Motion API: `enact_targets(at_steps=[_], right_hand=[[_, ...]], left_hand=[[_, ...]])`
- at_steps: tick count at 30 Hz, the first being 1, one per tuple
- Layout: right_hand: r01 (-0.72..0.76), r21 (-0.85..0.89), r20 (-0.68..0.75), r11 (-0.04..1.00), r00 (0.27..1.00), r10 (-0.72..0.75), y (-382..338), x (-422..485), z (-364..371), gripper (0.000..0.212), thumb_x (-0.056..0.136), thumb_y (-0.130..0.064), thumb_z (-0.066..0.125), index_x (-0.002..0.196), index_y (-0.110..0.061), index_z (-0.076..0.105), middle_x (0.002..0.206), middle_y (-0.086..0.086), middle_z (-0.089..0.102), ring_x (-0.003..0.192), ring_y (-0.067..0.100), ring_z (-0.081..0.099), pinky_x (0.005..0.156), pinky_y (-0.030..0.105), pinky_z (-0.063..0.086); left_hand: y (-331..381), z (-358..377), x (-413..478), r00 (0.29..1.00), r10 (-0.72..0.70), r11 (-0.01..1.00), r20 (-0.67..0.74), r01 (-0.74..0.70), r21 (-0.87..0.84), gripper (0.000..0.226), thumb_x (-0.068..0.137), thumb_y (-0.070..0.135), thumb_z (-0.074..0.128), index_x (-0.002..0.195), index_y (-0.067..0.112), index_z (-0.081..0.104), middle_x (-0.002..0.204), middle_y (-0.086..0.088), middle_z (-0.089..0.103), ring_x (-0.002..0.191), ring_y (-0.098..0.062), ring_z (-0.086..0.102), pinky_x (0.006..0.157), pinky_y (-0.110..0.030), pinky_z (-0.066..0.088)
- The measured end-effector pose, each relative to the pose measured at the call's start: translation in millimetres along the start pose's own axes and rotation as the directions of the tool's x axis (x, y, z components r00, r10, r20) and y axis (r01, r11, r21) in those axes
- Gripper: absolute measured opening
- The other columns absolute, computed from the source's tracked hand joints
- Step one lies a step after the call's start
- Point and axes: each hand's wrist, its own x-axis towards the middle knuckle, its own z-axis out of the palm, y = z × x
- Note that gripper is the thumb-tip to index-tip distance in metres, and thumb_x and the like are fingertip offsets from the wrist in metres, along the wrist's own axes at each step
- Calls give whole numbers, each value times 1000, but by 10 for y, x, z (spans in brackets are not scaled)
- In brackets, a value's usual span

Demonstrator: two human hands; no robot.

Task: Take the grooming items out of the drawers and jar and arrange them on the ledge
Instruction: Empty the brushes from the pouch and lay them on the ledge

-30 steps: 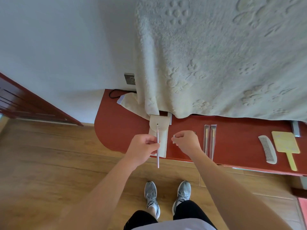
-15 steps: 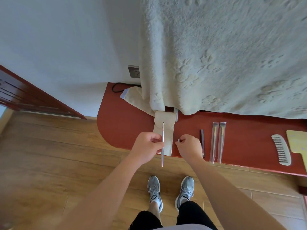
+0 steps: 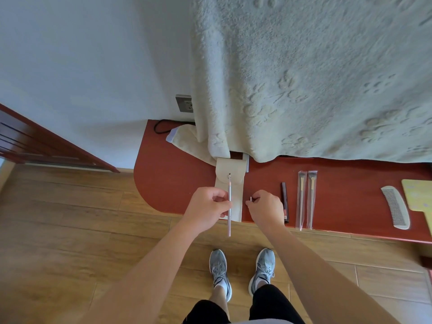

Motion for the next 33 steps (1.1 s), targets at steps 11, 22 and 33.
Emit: enact_targets(at_steps=[11, 22, 33], right_hand=[[-7, 12, 3, 1000, 1000, 7, -29, -58, -66, 33, 90, -35, 66, 118, -16, 66, 99, -2, 71, 80, 14, 61, 65, 23, 48], [-26, 107, -124, 994, 991, 39, 283, -188, -861, 29, 96, -35, 58, 118, -18, 66, 95, -7, 70, 68, 5, 64, 64, 25, 58], [-15, 133, -118, 991, 993, 31, 732, -241, -1143, 31, 95, -37, 58, 118, -19, 67, 107, -5, 72, 84, 4, 63, 69, 17, 50]], left_hand=[[66, 51, 29, 1000, -5, 1000, -9, 4, -21, 8, 87, 7, 69, 87, 12, 75, 76, -5, 74, 71, -20, 73, 68, -26, 60], [329, 636, 453, 999, 22, 989, -33, -17, 145, 9, 85, 14, 74, 93, 10, 75, 75, -4, 73, 62, -15, 71, 64, -30, 62], [343, 1187, 879, 997, 44, 869, -62, -8, 496, 12, 86, 14, 72, 95, 12, 65, 88, 1, 64, 83, -22, 68, 73, -35, 58]])
